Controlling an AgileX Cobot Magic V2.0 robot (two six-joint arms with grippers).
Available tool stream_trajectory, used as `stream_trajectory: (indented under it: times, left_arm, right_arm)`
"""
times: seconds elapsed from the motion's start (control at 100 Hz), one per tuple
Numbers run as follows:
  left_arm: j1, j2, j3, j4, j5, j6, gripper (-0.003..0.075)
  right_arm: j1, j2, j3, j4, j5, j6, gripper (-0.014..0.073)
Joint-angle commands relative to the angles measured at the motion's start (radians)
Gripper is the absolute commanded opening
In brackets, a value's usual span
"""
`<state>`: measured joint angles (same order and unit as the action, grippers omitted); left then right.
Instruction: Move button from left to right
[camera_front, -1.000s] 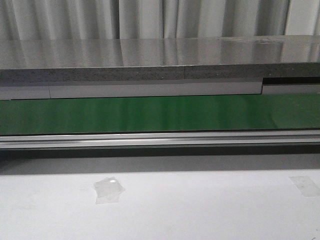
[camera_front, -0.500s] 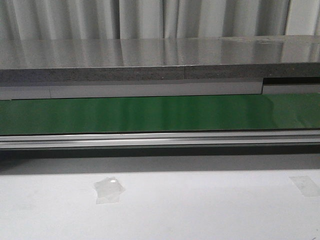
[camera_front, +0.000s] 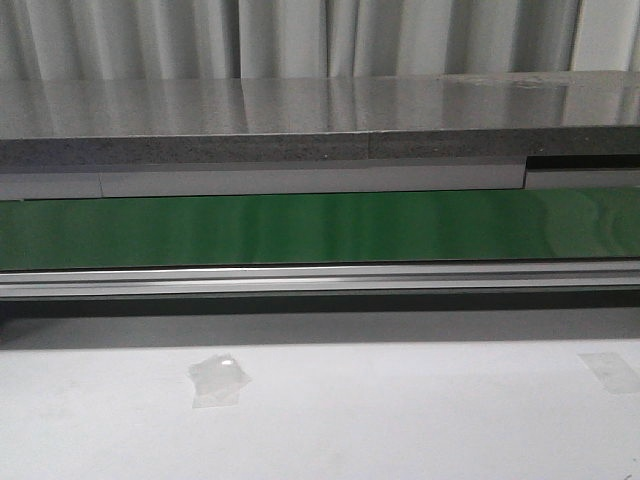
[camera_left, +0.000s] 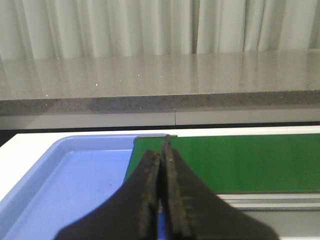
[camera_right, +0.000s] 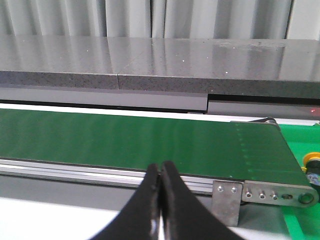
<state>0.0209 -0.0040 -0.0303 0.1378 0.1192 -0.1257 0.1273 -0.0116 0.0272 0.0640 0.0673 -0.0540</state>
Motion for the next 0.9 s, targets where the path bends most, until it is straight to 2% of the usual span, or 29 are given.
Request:
stream_trajectory:
  times: [0.0, 0.33, 0.89]
  left_arm:
    - [-0.008, -0.033, -0.011, 0.006, -0.089, -0.013, -0.002]
    - [-0.008, -0.033, 0.075, 0.006, -0.21, -0.013, -0.002]
    - [-0.008, -0.033, 0.075, 0.002, -0.201, -0.013, -0.002]
  right_arm:
    - [-0.002, -0.017, -0.015, 0.0, -0.081, 0.002, -0.0068]
    - [-0.002, -0.017, -0.015, 0.0, -0.081, 0.002, -0.0068]
    - [-0.002, -0.017, -0.015, 0.0, -0.081, 0.002, -0.0068]
